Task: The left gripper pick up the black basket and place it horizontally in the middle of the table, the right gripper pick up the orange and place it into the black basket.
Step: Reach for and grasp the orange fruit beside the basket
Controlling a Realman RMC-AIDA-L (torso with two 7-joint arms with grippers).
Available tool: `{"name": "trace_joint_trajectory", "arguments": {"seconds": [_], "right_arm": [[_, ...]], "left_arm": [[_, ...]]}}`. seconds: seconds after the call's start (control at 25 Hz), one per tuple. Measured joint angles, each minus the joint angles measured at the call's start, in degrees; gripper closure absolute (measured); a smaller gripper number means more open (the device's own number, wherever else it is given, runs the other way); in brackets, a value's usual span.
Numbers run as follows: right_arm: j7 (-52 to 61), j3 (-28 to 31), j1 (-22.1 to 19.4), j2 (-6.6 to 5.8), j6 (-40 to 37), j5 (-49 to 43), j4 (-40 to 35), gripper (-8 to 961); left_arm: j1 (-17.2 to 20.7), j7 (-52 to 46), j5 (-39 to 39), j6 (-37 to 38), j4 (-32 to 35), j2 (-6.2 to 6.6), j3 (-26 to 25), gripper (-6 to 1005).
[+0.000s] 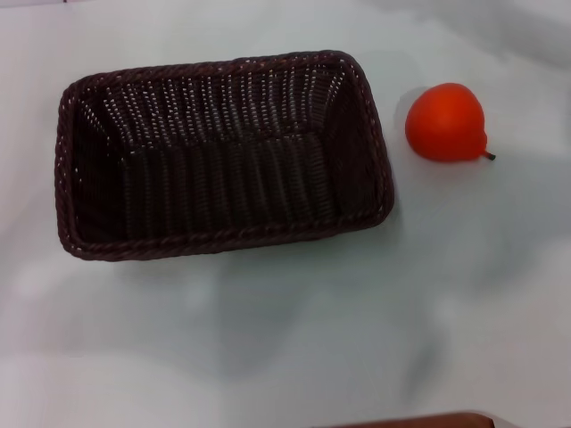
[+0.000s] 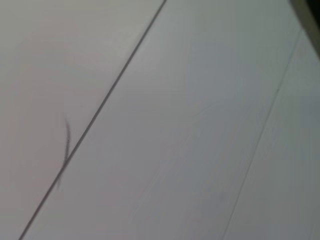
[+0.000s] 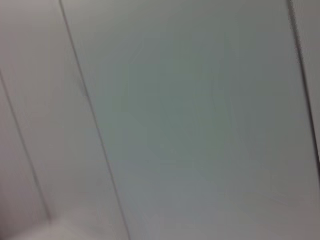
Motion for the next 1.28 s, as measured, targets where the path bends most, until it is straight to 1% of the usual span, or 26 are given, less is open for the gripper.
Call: {"name": "trace_joint_trajectory", "arguments": {"seconds": [0.12, 0.2, 0.24, 0.32, 0.44, 0.52, 0.64, 0.76, 0.96, 1.16, 1.28], "right_arm": [[8.47, 0.90, -0.60, -0.70, 3.97, -13.65, 7.74, 164], [14.48, 1.99, -0.31, -0.74, 8.34, -24.32, 13.36, 165], [17.08, 2.55, 0.01, -0.49, 10.15, -29.61, 16.02, 165], [20.48, 3.27, 0.50, 0.18, 11.97, -37.05, 19.77, 165], [22.65, 3.29, 1.84, 0.98, 13.48, -44.56, 21.33, 165], [22.90, 3.11, 3.41, 1.26, 13.70, -47.28, 19.38, 165], [22.80, 3.03, 6.02, 1.86, 13.45, -50.73, 14.55, 166], [22.16, 2.98, 8.31, 2.51, 11.45, -53.13, 9.66, 166], [19.29, 2.73, 11.44, 3.38, 7.59, -54.22, 2.89, 167], [17.60, 2.09, 13.20, 4.11, 4.60, -54.35, -1.15, 167], [17.39, 1.77, 13.48, 4.34, 2.86, -54.40, -2.02, 283]], "left_arm": [[-0.28, 2.78, -0.38, -0.79, 1.98, 0.06, 0.27, 207], [-0.36, 2.99, -0.49, -0.79, 2.14, 0.08, 0.29, 140], [-0.38, 3.03, -0.80, -0.76, 2.12, 0.05, 0.17, 140], [-0.38, 3.34, -1.52, -0.70, 2.47, -0.02, -0.12, 140], [-0.39, 5.12, -2.79, -0.60, 4.45, -0.06, -0.25, 141], [-0.49, 6.19, -3.11, -0.47, 5.72, -0.07, -0.14, 141], [-0.86, 6.56, -3.19, -0.09, 7.04, -0.09, -0.18, 142], [-1.07, 6.57, -3.23, 0.03, 7.33, -0.09, -0.33, 142], [-1.53, 6.48, -3.28, 0.91, 7.50, -0.10, -0.28, 143], [-2.36, 6.44, -3.31, 2.17, 8.26, -0.10, 0.15, 143], [-2.95, 6.40, -3.31, 2.75, 8.38, -0.09, 0.17, 144]]}}
